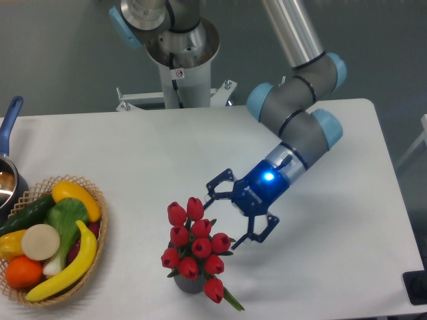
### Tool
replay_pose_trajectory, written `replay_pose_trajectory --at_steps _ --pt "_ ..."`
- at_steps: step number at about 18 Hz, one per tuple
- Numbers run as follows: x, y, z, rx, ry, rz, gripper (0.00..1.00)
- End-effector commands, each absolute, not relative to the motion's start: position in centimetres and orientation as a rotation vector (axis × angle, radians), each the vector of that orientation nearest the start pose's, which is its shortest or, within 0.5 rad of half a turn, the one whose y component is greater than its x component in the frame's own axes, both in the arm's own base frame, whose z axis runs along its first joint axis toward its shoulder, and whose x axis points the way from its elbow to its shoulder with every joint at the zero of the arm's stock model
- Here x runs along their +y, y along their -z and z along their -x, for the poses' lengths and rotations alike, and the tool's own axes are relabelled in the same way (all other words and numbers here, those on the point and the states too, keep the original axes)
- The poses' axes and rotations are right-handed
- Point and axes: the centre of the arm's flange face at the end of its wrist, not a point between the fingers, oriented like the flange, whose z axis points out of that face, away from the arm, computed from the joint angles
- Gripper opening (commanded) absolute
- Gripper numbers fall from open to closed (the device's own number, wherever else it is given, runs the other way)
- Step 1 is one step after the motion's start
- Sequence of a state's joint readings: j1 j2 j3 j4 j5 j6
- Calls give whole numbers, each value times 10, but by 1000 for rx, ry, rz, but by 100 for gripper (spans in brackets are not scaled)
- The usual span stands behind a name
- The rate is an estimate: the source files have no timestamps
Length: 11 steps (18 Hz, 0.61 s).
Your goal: Insert the flowers into the vase
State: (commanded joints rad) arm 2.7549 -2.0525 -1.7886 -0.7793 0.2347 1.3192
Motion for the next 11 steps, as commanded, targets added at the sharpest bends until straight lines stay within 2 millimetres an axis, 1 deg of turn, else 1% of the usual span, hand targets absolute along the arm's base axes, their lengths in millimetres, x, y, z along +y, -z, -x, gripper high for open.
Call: replay_pose_trajectory --at_steps 4,6,8,10,11 --pt "413 -275 492 146 325 1807 100" --pt "396 -278 508 155 263 1804 100" --pt "383 -280 519 177 207 1802 100" --pt "373 -279 524 171 186 1804 100" --pt "366 -285 526 166 168 1810 100"
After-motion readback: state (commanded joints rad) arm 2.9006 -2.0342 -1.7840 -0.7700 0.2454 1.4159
